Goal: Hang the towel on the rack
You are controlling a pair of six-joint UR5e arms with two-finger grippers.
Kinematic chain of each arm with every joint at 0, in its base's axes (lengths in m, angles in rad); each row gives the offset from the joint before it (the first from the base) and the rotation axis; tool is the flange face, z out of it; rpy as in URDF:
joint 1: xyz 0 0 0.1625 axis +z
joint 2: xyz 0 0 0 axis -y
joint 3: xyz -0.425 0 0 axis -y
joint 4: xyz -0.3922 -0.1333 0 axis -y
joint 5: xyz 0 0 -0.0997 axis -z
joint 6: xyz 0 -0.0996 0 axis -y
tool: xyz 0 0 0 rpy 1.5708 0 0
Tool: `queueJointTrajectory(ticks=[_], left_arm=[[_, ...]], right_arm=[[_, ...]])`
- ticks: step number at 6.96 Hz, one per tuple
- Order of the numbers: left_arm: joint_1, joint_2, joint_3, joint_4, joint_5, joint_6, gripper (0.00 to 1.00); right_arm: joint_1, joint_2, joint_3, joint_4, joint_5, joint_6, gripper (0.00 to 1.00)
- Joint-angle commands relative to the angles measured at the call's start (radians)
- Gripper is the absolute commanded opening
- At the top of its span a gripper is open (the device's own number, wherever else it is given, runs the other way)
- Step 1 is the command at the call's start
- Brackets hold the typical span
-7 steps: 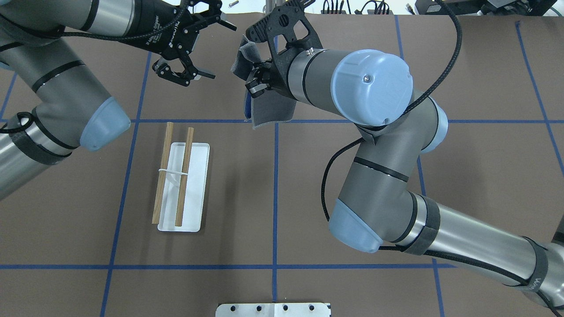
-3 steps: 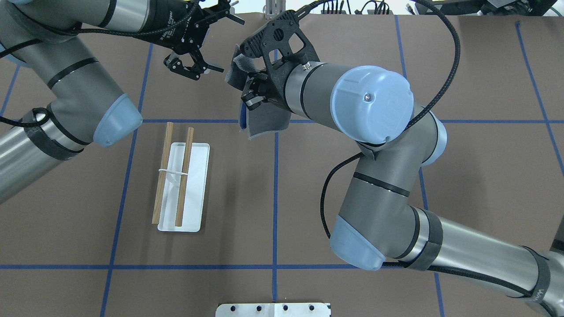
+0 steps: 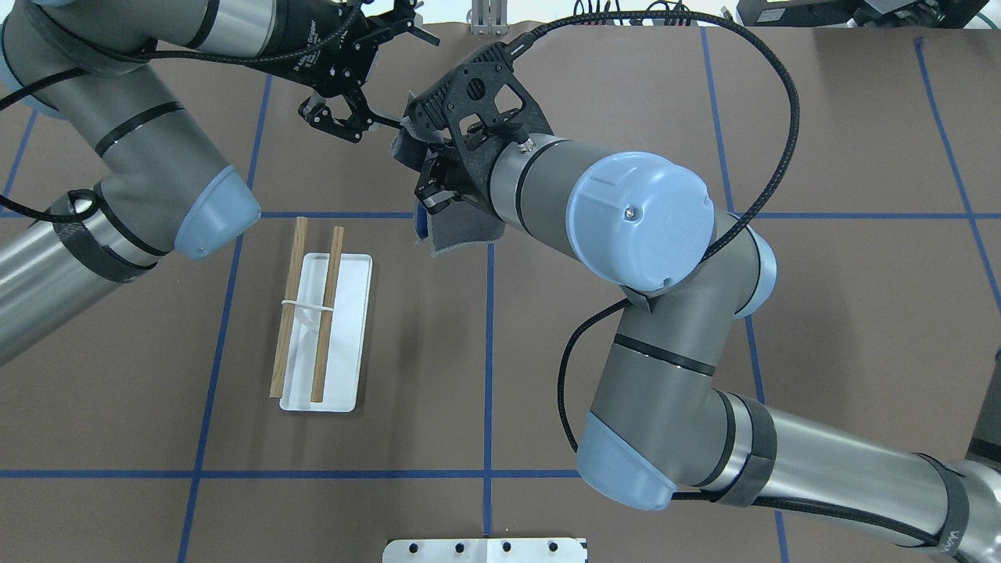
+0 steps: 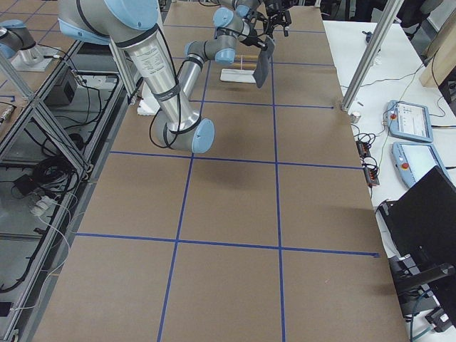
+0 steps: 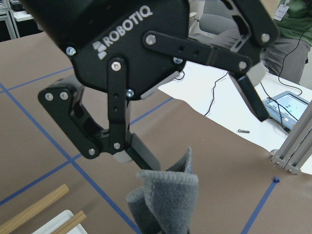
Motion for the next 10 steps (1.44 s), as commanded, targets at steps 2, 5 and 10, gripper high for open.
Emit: queueJointTrajectory(ticks=[2,5,10], left_arm=[[0.002,0.005,-0.024,0.006,-0.007,-0.016,0.97],[0.003,0.008,-0.029,0.009,-0.012,-0.068,0.97],[0.005,0.009,-0.022,0.005,-0.012,-0.102,0.83]], right_arm=[[0.000,-0.004,-0.004,0.000,-0.022,-0.028,0.00],[0.000,-0.001,-0.003,0.002,-0.068,-0.025,0.00],[-0.026,-0.016,-0.003,0.072,-0.099,-0.026,0.00]])
